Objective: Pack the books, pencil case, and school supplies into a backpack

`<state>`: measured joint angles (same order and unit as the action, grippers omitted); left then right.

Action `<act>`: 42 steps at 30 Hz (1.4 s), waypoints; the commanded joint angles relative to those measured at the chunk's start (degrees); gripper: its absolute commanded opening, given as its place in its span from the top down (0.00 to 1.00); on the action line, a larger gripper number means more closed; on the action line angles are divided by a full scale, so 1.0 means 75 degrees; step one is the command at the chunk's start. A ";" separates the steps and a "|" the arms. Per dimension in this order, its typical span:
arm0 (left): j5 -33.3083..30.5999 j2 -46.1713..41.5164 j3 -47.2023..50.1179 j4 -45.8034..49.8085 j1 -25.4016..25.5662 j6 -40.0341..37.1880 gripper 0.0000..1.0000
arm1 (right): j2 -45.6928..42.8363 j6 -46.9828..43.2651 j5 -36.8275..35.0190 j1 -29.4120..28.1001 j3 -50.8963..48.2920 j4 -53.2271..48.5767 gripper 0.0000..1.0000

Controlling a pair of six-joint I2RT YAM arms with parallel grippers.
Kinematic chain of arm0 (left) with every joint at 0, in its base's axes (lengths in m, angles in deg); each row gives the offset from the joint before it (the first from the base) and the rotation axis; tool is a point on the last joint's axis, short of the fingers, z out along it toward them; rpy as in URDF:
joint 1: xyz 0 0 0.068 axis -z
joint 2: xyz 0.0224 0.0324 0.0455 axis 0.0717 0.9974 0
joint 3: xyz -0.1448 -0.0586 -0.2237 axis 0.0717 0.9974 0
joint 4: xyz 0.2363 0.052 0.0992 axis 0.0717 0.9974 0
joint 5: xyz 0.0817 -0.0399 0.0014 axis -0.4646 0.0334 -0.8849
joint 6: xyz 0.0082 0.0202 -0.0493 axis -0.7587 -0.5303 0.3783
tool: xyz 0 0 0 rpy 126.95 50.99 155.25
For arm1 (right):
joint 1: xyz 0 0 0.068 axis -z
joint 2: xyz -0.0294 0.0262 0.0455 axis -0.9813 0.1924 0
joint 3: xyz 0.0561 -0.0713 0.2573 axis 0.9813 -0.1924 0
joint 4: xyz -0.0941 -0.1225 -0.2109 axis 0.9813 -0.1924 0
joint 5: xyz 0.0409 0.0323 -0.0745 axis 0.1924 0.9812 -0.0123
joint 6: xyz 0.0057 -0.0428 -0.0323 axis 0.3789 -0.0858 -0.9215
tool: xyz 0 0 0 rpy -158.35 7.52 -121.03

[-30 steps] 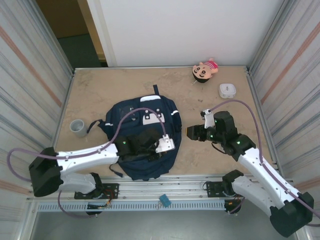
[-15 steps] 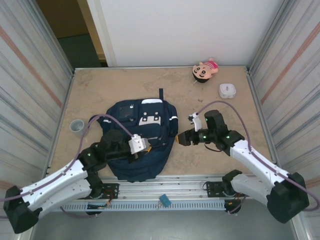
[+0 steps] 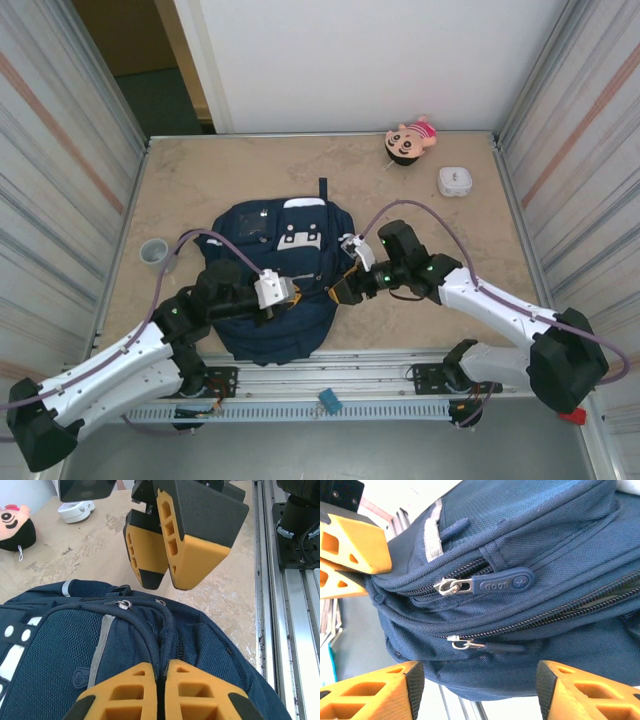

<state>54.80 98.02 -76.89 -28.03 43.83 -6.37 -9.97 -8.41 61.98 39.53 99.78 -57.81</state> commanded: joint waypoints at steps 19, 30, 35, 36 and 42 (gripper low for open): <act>0.0460 -0.0097 -0.0145 -0.1090 -0.0041 -0.0037 1.00 | 0.0660 -0.0239 0.0698 -0.0249 0.0574 0.0487 0.61; 0.0485 -0.0039 -0.0123 -0.1234 -0.0067 -0.0038 1.00 | 0.0270 -0.0080 0.0630 -0.0249 0.0491 0.0228 0.76; 0.0557 -0.0052 -0.0168 -0.1252 -0.0065 -0.0018 1.00 | 0.0605 -0.0137 0.0536 -0.0249 0.0479 0.0497 0.49; 0.0577 -0.0060 -0.0180 -0.1265 -0.0065 -0.0019 1.00 | 0.0686 -0.0159 0.0530 -0.0248 0.0492 0.0550 0.48; 0.0579 -0.0074 -0.0190 -0.1334 -0.0081 -0.0032 1.00 | 0.1032 -0.0131 0.0671 -0.0266 0.0547 0.0726 0.56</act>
<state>55.72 98.48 -76.89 -30.19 43.46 -6.39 -3.04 -9.37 65.98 37.98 102.21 -53.83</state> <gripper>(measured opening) 0.076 0.460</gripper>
